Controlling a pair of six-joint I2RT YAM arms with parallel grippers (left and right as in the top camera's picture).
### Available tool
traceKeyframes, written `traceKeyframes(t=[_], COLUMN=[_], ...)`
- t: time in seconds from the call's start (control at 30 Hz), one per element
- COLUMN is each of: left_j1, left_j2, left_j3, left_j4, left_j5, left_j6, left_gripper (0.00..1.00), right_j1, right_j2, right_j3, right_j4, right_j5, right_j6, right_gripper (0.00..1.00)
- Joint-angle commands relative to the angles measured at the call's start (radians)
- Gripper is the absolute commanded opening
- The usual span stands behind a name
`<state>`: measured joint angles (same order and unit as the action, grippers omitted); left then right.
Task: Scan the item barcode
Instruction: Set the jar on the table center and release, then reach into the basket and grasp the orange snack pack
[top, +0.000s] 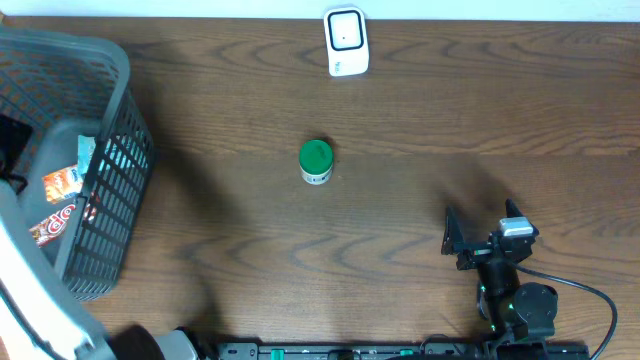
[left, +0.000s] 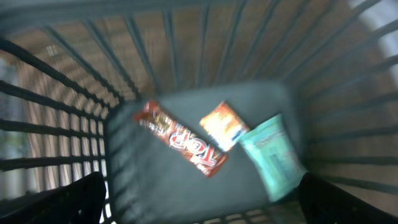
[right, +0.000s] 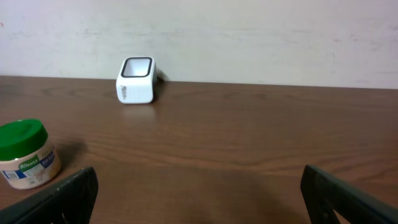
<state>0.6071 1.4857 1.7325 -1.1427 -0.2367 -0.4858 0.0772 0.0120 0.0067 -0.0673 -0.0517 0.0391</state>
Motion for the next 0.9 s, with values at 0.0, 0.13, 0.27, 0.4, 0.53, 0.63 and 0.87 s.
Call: traceKeyframes(t=[0.0,0.13,0.27,0.4,0.53,0.63,0.87], left_j1=[0.040,0.040,0.040,0.040,0.040,0.040,0.042], left_j2=[0.124,0.260,0.396,0.503,0.572,0.591,0.595], left_j3=[-0.054,-0.076,-0.076,-0.076,-0.076,-0.076,-0.077], left_j4=[0.034,0.122,0.144,0.170,0.214,0.249,0.340], left_j5=[0.103,0.279,0.329,0.280,0.187,0.156,0.139], left_j6=[0.090,0.394,0.551,0.613,0.631,0.670,0.710], left_gripper=[0.99,0.99,0.99,0.99,0.99,0.99,0.98], right_j1=[-0.004,-0.004,-0.004,-0.004,-0.004,-0.004,-0.004], right_j2=[-0.005,-0.005,-0.005,-0.005,-0.005,-0.005,-0.005], right_j3=[-0.001,-0.001,-0.001,-0.001,-0.001,-0.001,-0.001], right_j4=[-0.004,-0.004,-0.004,-0.004,-0.004,-0.004,-0.004], right_j5=[0.000,0.000,0.000,0.000,0.000,0.000,0.000], right_j6=[-0.011,-0.011,-0.011,-0.011,-0.011,-0.011,-0.011], right_gripper=[0.99,0.99,0.99,0.99,0.99,0.99,0.99])
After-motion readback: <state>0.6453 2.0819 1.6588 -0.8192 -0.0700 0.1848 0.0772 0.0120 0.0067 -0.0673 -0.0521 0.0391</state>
